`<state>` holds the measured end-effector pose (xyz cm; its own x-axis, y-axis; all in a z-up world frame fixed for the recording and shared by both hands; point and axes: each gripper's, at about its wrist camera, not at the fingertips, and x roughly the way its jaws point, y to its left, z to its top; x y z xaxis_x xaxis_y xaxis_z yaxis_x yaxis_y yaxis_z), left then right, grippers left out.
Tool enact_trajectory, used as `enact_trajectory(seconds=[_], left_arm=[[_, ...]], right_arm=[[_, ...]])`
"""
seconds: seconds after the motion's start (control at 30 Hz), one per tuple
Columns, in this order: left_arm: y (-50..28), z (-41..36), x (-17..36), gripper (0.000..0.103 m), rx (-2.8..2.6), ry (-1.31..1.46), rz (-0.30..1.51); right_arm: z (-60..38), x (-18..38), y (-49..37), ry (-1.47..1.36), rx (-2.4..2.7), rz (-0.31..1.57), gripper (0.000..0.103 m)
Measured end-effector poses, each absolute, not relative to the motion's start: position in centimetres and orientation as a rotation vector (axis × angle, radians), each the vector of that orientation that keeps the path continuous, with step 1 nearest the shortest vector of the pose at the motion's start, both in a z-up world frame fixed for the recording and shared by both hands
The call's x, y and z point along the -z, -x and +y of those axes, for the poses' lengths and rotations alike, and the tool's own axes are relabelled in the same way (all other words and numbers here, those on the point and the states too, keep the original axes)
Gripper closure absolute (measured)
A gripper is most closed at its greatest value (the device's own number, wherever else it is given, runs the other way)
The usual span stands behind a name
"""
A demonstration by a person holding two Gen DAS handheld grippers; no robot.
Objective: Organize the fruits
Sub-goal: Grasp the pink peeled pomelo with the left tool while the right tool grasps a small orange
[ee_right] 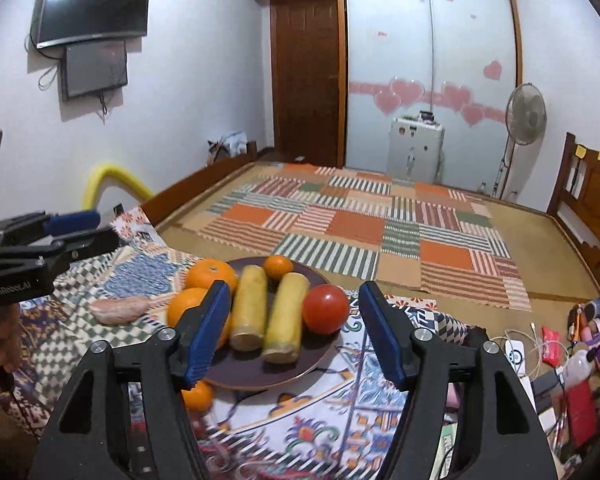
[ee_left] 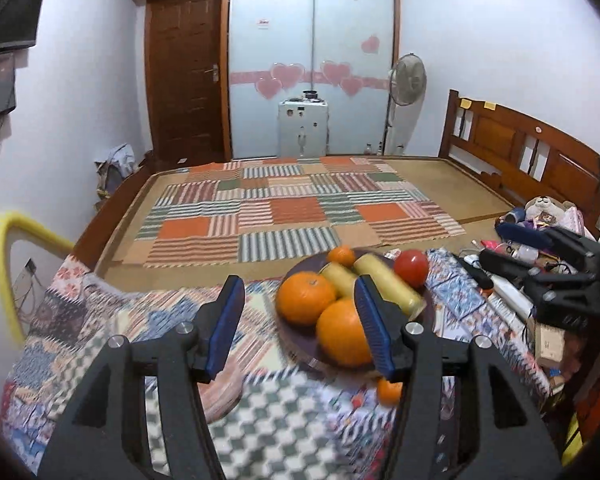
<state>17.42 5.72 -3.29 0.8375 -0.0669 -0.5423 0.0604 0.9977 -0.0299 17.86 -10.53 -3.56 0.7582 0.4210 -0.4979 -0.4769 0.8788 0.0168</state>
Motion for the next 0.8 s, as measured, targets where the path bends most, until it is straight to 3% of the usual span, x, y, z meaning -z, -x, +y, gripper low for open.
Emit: enact_trajectory(seconds=[0.37, 0.67, 0.8], left_arm=[[-14.9, 10.4, 8.0, 0.043, -0.006, -0.073, 0.695], [-19.0, 13.2, 14.5, 0.042, 0.045, -0.031, 0.894], [-19.9, 13.3, 15.2, 0.042, 0.062, -0.015, 0.902]], right_arm=[[-8.6, 6.6, -14.7, 0.065, -0.497, 0.535, 0.038], [-8.2, 11.0, -16.1, 0.081, -0.483, 0.637, 0.038], [-7.9, 12.4, -16.2, 0.080, -0.493, 0.669, 0.038]])
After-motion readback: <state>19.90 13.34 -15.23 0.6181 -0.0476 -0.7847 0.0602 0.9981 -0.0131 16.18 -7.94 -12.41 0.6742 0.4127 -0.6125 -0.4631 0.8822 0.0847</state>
